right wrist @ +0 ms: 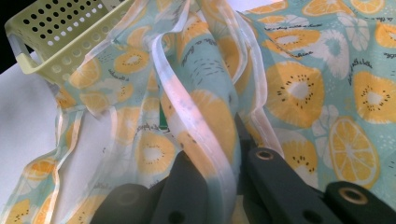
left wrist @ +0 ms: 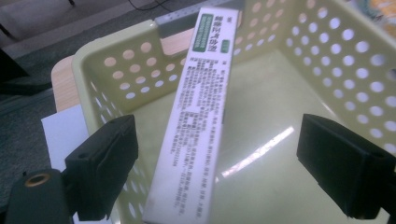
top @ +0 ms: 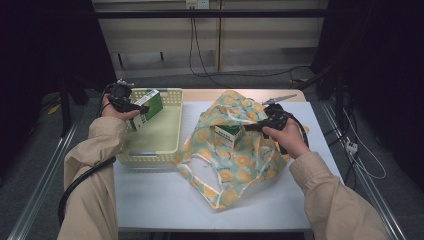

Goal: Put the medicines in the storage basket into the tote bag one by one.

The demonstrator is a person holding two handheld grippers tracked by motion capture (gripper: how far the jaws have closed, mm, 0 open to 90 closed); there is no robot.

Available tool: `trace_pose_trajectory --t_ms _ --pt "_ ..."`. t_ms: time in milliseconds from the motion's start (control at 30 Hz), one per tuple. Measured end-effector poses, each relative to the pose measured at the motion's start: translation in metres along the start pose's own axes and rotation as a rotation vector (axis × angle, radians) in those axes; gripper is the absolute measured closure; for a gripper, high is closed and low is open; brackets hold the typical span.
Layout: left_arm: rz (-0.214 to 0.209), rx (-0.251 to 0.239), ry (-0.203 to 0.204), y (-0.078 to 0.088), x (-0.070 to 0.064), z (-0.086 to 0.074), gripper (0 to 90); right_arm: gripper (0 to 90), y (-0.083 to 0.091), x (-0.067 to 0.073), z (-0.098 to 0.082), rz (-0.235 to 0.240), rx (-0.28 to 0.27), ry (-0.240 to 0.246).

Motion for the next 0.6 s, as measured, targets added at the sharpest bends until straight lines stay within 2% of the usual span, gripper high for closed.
trace_pose_trajectory --t_ms 67,133,167,200,233,267,300,500,600 --pt "-0.001 0.025 -0.002 -0.005 0.000 -0.003 16.3 88.6 0.000 -0.001 0.000 -0.002 0.002 -0.001" --pt "0.001 0.044 -0.010 -0.008 -0.002 -0.006 27.5 88.6 0.000 -0.001 0.000 -0.002 0.000 -0.001" --pt "0.014 0.072 -0.009 -0.009 -0.003 -0.007 32.0 88.6 0.000 -0.001 0.000 -0.003 -0.001 -0.002" --pt "0.021 0.075 -0.013 -0.008 -0.004 -0.007 35.7 88.6 0.000 -0.001 0.000 -0.004 0.000 0.000" --pt "0.009 0.071 -0.014 -0.007 -0.005 -0.007 44.5 88.6 0.000 -0.001 0.000 -0.004 0.000 0.001" --pt "-0.010 0.072 0.002 -0.006 -0.007 -0.007 58.3 88.6 0.001 -0.001 0.000 -0.008 0.001 0.002" --pt "-0.011 0.080 0.001 -0.005 -0.009 -0.007 61.6 88.6 0.001 -0.001 -0.001 -0.011 0.004 0.004" --pt "-0.034 0.091 0.007 0.006 -0.022 -0.001 62.9 88.6 0.002 0.002 -0.002 -0.012 -0.003 0.007" --pt "-0.072 0.081 0.035 0.018 -0.028 0.003 63.0 88.6 0.003 0.003 -0.003 -0.014 -0.002 0.012"
Point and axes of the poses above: each handheld gripper's, and its own axes: y roughly backward along the jaws, z roughly out of its top, x roughly to its left, the point moved 2 cm from there along -y, roughly forward along the jaws, and after that the axes turned 3 degrees about -y, right-handed, at the moved point
